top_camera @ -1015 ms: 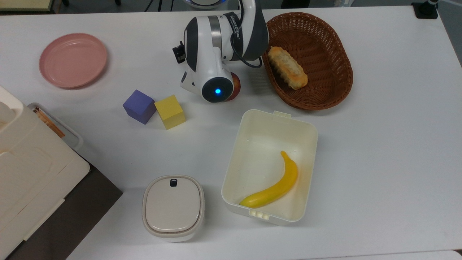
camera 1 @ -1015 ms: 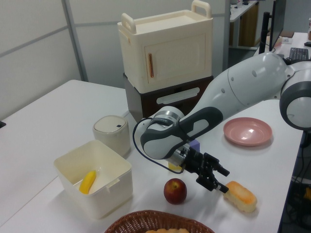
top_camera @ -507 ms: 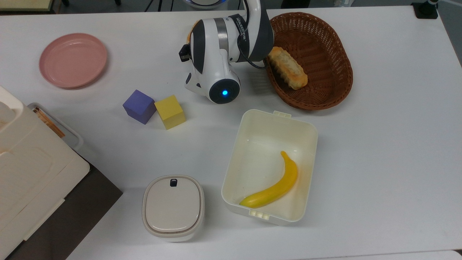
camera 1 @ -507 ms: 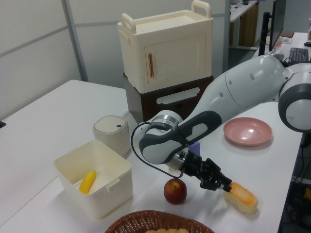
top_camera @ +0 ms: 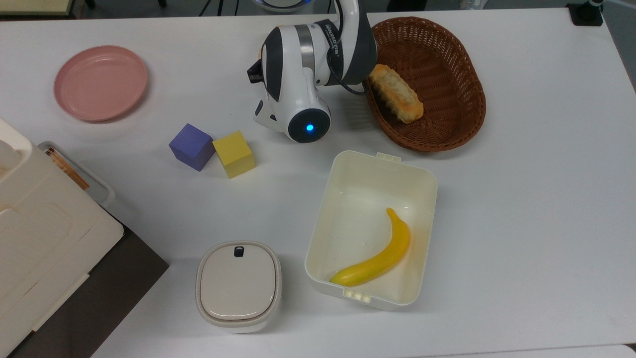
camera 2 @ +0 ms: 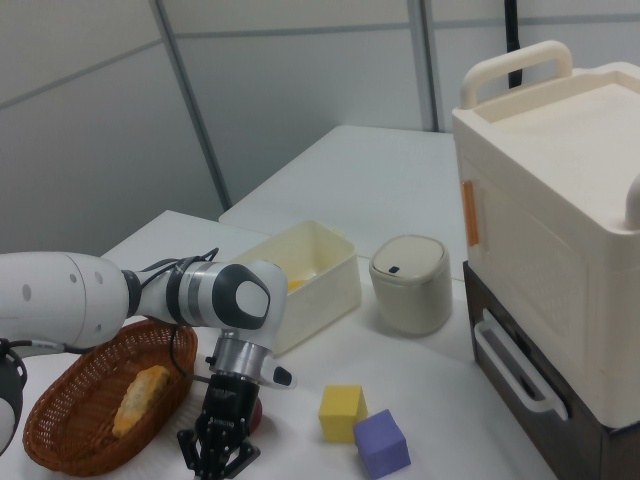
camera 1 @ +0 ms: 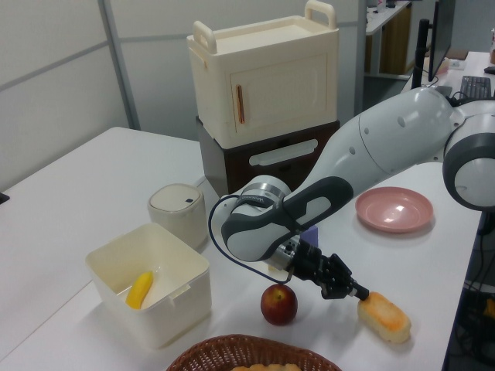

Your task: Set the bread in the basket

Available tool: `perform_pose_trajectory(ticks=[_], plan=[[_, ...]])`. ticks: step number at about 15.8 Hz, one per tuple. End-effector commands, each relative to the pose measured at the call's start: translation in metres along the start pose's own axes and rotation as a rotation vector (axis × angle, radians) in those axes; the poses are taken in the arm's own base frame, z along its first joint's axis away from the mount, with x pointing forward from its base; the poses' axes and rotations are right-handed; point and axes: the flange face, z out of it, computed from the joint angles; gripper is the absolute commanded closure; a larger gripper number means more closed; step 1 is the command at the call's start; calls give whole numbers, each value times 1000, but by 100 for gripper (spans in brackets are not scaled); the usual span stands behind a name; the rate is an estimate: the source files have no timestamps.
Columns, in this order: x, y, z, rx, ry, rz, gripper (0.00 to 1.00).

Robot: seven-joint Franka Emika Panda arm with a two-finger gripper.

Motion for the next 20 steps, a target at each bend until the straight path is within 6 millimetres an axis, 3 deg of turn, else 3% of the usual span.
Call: perform_pose_trajectory(ticks=[1, 3, 5, 6, 7, 13, 15, 17, 20], plan=[[-5, -1, -3, -32, -2, 21, 100], [-8, 3, -5, -39, -5, 24, 100], [-23, 10, -23, -57, 36, 56, 31], [-35, 13, -40, -72, 80, 79, 10], [-47, 15, -56, -78, 122, 110, 0], [-121, 39, -131, -85, 361, 243, 0], [-175, 45, -158, -99, 553, 300, 0], [-226, 51, -146, -68, 694, 360, 0], [-251, 46, -128, -29, 755, 359, 0]])
